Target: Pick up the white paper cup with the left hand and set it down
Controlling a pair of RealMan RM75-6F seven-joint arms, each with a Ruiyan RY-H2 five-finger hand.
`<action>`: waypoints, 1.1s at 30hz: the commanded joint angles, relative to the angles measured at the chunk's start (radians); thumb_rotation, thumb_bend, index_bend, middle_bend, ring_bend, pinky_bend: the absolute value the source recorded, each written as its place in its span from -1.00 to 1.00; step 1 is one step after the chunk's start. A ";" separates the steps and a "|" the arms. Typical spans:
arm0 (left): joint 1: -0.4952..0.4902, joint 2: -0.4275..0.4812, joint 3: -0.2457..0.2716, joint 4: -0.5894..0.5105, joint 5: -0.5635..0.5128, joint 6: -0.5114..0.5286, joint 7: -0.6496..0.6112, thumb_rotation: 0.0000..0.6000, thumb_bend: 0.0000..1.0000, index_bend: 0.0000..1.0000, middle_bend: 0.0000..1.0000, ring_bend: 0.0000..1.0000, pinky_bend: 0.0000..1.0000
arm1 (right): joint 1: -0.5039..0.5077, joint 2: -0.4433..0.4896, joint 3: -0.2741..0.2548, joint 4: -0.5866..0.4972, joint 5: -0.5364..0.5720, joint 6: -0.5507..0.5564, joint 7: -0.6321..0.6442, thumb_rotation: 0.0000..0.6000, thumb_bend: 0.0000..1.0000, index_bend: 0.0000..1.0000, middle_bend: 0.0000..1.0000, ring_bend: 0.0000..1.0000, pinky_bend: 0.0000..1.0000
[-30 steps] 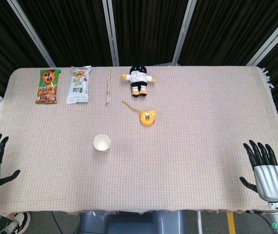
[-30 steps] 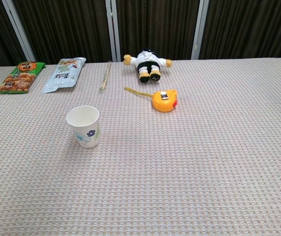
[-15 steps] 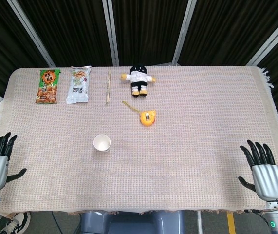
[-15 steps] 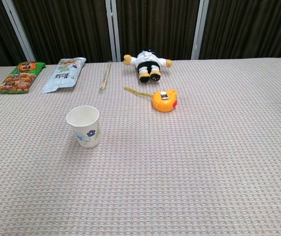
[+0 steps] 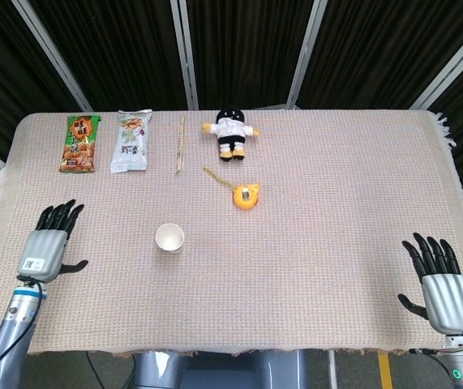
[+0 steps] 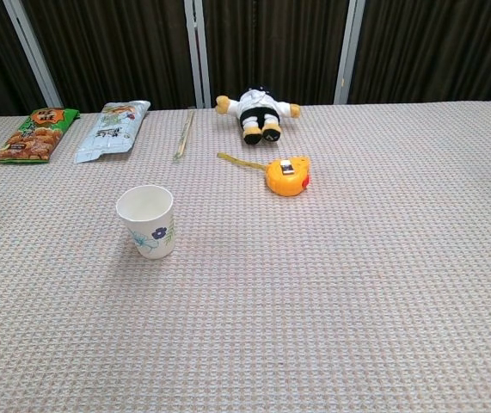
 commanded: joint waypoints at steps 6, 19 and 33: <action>-0.135 -0.085 -0.057 -0.042 -0.167 -0.088 0.181 1.00 -0.88 -0.75 -1.00 -1.00 -1.00 | 0.001 0.005 -0.001 0.000 -0.004 0.000 0.016 1.00 -0.90 -0.80 -1.00 -1.00 -1.00; -0.284 -0.226 -0.071 -0.040 -0.361 -0.077 0.354 1.00 -0.87 -0.61 -1.00 -1.00 -1.00 | 0.001 0.015 -0.004 -0.003 -0.008 -0.002 0.043 1.00 -0.90 -0.82 -1.00 -1.00 -1.00; -0.412 -0.373 -0.085 0.052 -0.501 -0.052 0.402 1.00 -0.63 -0.53 -1.00 -1.00 -1.00 | 0.001 0.028 -0.005 -0.003 -0.007 -0.003 0.081 1.00 -0.90 -0.85 -1.00 -1.00 -1.00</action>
